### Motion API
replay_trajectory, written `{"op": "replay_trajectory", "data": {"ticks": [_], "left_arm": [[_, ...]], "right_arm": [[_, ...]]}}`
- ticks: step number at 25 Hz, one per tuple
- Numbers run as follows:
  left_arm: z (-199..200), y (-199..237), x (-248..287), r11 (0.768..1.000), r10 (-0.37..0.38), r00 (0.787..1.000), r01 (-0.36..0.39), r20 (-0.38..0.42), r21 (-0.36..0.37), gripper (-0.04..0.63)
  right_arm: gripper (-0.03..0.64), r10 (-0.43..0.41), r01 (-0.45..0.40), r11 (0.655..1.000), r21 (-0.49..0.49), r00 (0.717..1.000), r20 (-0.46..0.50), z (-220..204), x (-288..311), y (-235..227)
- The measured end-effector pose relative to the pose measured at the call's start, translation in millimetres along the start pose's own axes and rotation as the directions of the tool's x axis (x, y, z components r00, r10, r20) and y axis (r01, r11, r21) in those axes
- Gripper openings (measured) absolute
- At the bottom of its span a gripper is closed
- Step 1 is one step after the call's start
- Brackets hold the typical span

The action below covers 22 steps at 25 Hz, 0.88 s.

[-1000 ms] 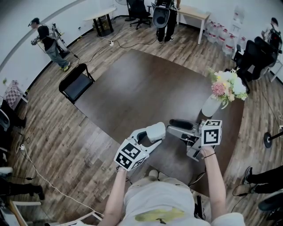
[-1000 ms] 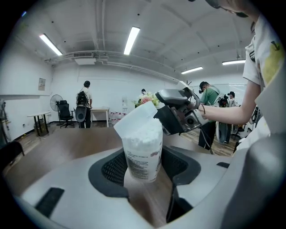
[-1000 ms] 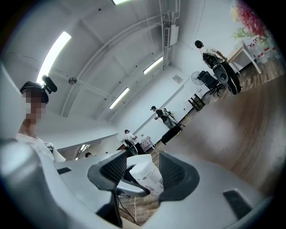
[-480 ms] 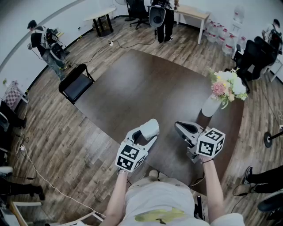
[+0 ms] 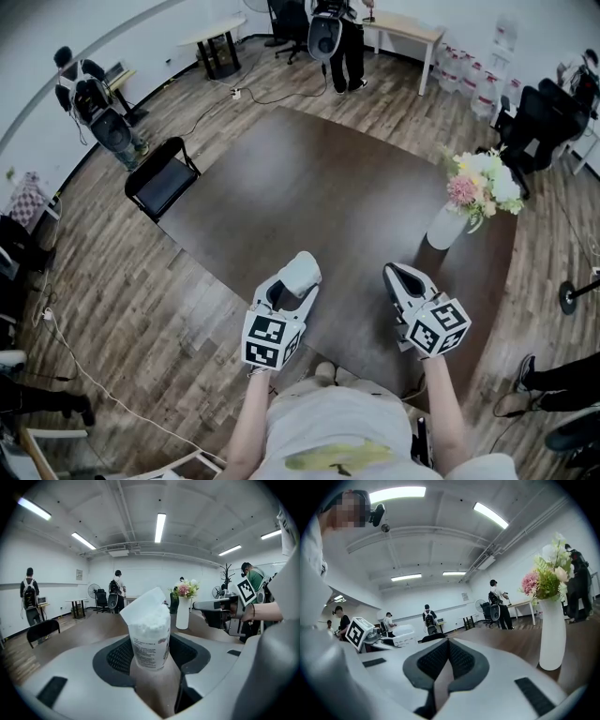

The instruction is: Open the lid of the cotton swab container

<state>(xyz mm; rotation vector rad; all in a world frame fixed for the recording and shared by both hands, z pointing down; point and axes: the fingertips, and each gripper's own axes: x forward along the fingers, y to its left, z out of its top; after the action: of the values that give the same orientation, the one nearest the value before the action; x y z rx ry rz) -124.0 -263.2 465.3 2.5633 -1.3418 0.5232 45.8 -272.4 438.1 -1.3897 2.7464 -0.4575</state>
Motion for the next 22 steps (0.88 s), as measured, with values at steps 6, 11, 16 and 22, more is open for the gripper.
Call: {"op": "replay_trajectory", "data": {"ticks": [6, 11, 16, 22], "left_arm": [[1.9, 6.7, -4.6, 0.999, 0.039, 0.999, -0.038, 0.017, -0.026, 0.250], [1.7, 7.8, -7.7, 0.998, 0.057, 0.998, -0.057, 0.020, -0.030, 0.250], [0.8, 12.8, -12.4, 0.997, 0.076, 0.997, -0.075, 0.020, -0.035, 0.250], [0.6, 15.5, -14.6, 0.995, 0.088, 0.996, -0.087, 0.025, -0.042, 0.250]], "right_arm": [[0.021, -0.061, 0.061, 0.998, -0.009, 0.998, 0.023, -1.2, -5.2, -5.1], [0.021, -0.094, 0.095, 0.995, -0.024, 0.995, 0.034, -1.9, -9.2, -8.4], [0.021, -0.117, 0.118, 0.993, -0.029, 0.993, 0.033, -3.3, -10.9, -9.2], [0.021, -0.128, 0.130, 0.991, -0.030, 0.991, 0.040, -2.3, -12.5, -11.9]]}}
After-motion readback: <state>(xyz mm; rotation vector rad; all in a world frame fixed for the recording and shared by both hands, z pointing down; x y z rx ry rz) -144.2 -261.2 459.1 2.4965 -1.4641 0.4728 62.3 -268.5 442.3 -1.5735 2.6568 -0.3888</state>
